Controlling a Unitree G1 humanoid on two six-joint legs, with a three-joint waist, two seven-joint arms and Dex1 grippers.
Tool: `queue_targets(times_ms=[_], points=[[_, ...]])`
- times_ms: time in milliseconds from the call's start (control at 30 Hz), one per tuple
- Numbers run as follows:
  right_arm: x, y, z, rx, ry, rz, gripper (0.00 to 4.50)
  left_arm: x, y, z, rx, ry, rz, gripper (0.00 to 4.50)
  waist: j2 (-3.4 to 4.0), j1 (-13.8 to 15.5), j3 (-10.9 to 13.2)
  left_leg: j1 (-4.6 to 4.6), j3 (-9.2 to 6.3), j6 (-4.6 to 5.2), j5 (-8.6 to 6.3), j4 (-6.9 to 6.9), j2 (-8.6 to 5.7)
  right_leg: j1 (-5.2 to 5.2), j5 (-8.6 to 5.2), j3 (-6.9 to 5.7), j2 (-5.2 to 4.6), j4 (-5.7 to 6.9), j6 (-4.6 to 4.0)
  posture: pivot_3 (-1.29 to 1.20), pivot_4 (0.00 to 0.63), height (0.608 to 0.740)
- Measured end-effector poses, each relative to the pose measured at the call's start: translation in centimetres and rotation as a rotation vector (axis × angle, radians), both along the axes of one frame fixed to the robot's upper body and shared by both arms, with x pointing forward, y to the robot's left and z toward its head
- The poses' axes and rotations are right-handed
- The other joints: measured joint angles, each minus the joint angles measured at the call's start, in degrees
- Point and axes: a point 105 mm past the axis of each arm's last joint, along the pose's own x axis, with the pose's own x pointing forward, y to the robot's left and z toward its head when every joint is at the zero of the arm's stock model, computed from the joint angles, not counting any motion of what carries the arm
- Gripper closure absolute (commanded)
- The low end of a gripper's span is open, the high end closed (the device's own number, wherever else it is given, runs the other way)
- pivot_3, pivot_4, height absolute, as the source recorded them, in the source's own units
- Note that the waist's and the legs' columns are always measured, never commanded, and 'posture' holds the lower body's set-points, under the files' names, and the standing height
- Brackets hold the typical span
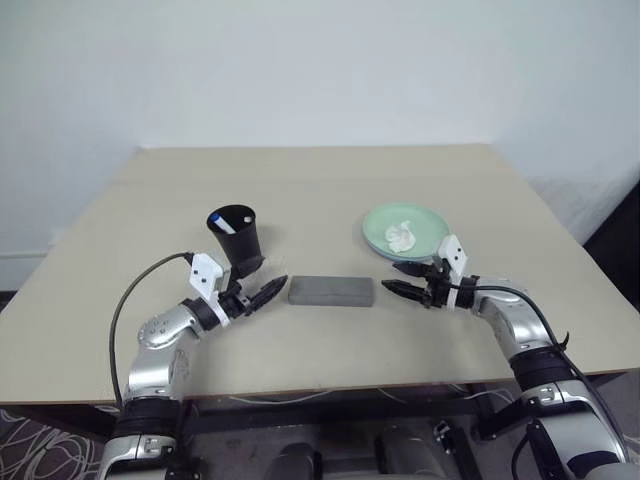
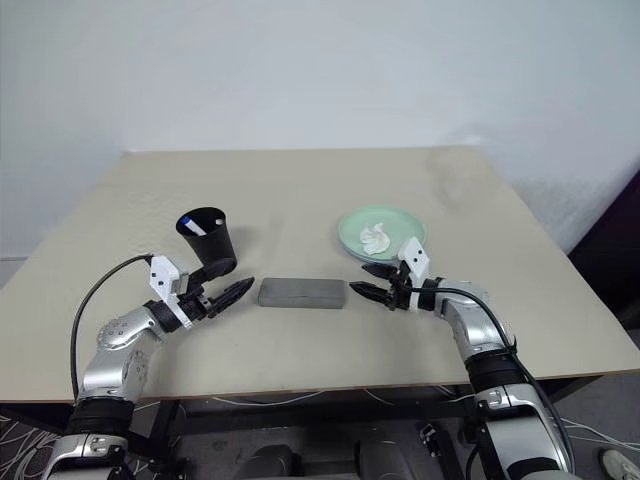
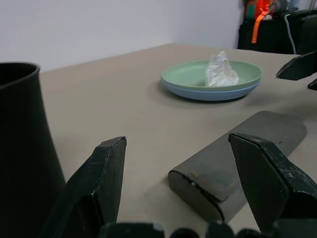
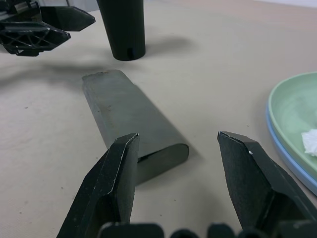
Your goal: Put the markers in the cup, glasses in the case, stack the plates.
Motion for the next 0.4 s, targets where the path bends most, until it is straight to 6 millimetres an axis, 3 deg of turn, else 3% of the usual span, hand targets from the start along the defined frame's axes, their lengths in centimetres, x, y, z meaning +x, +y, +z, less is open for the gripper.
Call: queue_targets(times_ms=[400], points=[[-0.8, -0.7, -1.5, -0.003, 0.037, -0.026, 1.75, -0.9, 0.2, -0.6, 0.003, 0.002, 0.018, 1.03, 0.01, -0.02, 0.00, 0.01, 0.01, 0.00, 0.00, -0.01, 0.01, 0.00, 0.03, 0.02, -0.01, 0.00, 0.05, 0.00, 0.000, 0.737]])
